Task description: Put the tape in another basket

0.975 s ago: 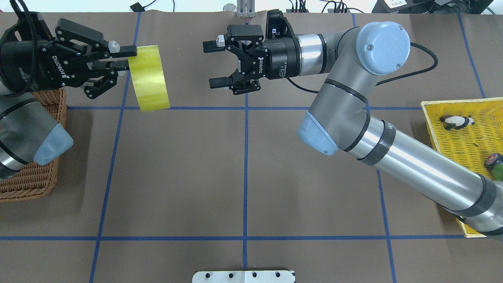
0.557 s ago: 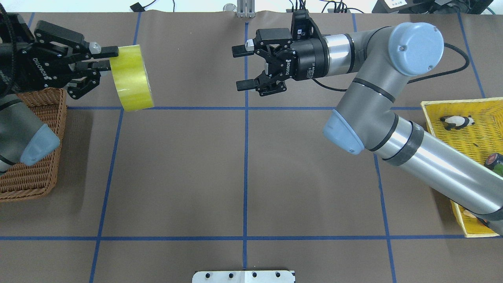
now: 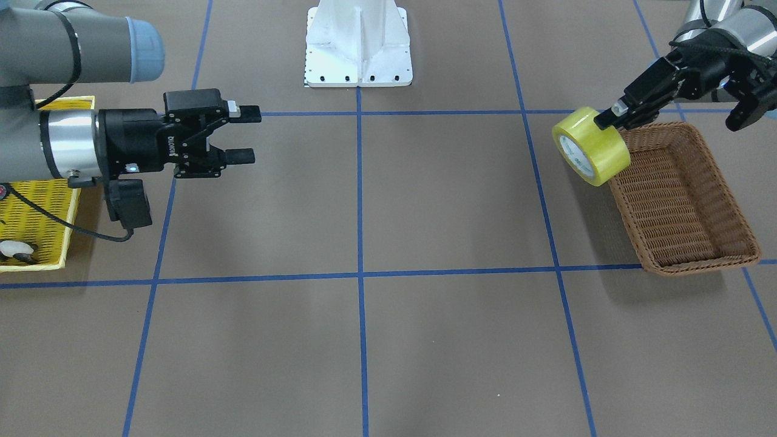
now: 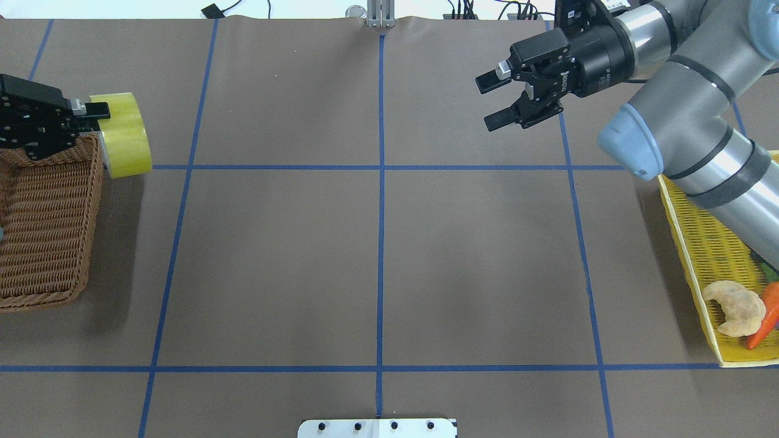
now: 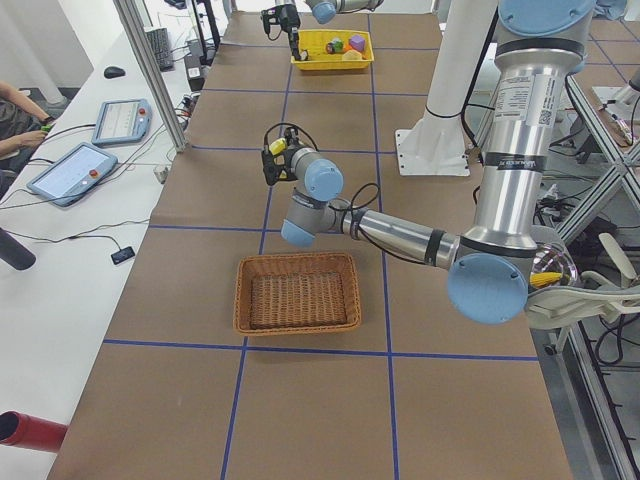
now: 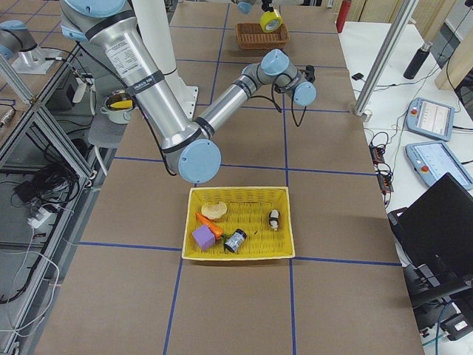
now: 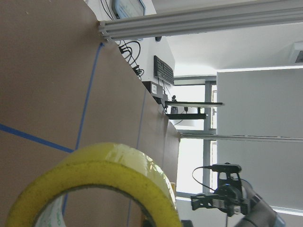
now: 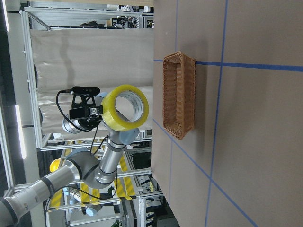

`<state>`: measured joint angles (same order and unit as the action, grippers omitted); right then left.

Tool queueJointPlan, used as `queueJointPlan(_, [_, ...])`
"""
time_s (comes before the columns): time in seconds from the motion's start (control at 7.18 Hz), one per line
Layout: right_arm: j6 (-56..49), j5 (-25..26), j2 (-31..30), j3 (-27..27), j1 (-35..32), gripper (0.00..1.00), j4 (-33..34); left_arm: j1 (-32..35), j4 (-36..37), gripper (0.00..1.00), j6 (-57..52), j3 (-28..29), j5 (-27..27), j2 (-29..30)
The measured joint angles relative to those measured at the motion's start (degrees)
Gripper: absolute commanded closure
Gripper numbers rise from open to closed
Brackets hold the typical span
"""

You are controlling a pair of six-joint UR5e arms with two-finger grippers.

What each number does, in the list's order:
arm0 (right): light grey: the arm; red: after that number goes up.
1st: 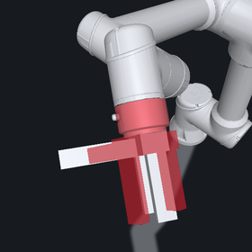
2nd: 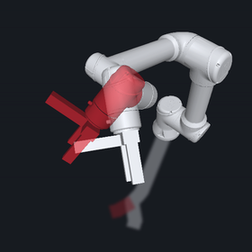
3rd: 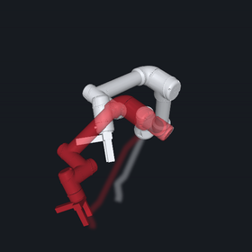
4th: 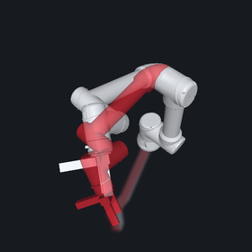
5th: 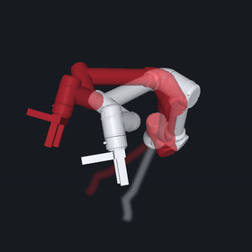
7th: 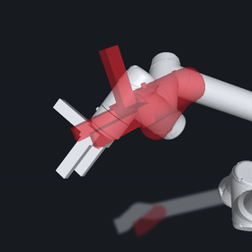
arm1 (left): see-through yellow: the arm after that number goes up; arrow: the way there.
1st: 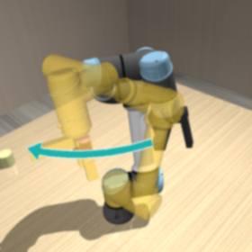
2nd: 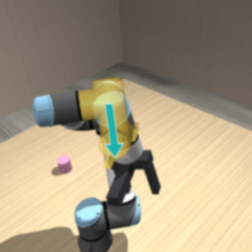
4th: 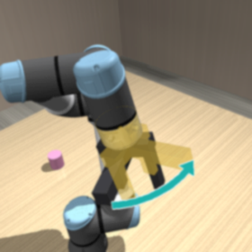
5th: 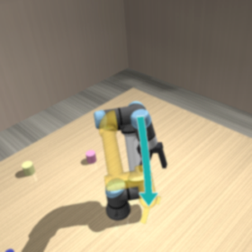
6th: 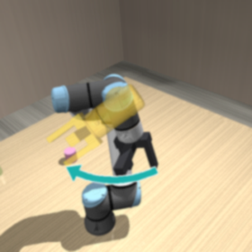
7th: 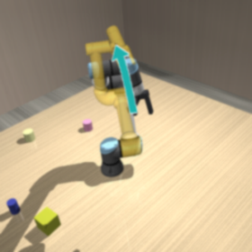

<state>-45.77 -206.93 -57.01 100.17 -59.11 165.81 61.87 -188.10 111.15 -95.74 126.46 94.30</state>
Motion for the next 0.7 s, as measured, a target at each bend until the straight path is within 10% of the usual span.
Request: queueJointPlan(0.7, [0.4, 20.56, -1.35, 0.14, -10.1, 0.02, 0.04, 4.53, 19.51, 1.0, -38.21, -0.63, 1.14, -12.55])
